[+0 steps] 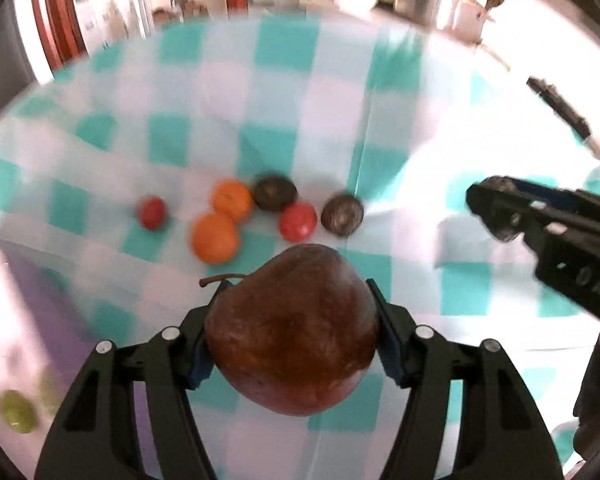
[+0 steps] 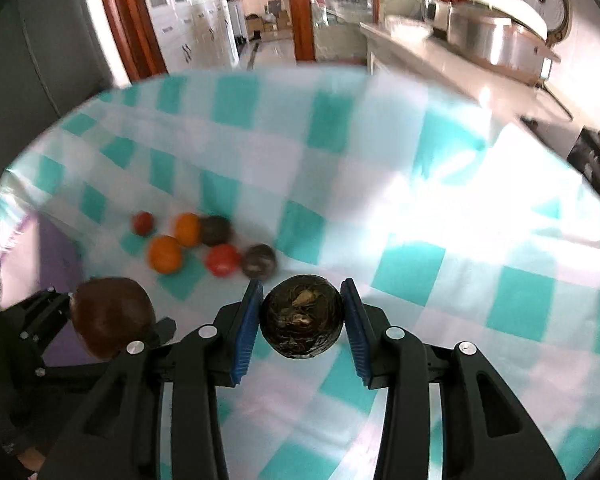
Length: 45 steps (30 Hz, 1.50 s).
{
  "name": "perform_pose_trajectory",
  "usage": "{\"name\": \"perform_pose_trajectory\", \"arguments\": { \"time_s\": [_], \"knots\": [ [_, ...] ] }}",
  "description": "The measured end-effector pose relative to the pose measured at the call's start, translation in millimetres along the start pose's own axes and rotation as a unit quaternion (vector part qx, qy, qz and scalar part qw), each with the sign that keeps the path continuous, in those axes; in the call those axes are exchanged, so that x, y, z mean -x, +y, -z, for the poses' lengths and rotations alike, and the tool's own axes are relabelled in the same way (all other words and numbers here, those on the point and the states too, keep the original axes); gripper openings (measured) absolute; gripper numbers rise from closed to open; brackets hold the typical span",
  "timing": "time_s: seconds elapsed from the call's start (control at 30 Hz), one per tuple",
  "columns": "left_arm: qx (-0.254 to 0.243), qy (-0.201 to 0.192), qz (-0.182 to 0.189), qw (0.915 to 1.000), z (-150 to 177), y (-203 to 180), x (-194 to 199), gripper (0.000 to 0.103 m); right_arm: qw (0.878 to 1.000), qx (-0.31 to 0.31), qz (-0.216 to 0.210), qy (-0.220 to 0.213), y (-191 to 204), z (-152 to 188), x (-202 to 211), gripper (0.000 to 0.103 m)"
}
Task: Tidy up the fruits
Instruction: 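Carry the pear and dark fruit with both tools over the box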
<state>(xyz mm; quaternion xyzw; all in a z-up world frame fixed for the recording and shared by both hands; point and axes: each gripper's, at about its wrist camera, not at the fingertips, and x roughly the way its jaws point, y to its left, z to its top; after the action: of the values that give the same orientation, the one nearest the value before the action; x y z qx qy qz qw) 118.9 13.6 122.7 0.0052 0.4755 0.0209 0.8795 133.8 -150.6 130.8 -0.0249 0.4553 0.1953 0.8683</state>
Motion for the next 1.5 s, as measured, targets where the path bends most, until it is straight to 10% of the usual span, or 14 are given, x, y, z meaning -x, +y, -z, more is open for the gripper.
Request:
{"name": "perform_pose_trajectory", "arguments": {
  "time_s": [0.3,0.63,1.13,1.5],
  "knots": [
    [0.015,-0.096,-0.006,0.9953,43.3,18.6,215.7,0.065,0.995,0.070,-0.026,-0.070,73.3,3.5,182.8,0.040],
    [-0.012,-0.149,-0.031,0.9883,160.6,69.7,338.5,0.065,0.986,0.116,-0.049,-0.105,131.4,79.1,303.0,0.040],
    [0.016,-0.169,-0.041,0.9846,250.5,133.1,376.2,0.065,0.988,0.120,-0.050,-0.084,164.5,148.9,320.6,0.040],
    [0.111,-0.115,-0.055,0.9856,272.4,178.1,319.0,0.065,0.984,0.159,-0.074,-0.003,185.7,132.4,245.7,0.040]
  ]
}}
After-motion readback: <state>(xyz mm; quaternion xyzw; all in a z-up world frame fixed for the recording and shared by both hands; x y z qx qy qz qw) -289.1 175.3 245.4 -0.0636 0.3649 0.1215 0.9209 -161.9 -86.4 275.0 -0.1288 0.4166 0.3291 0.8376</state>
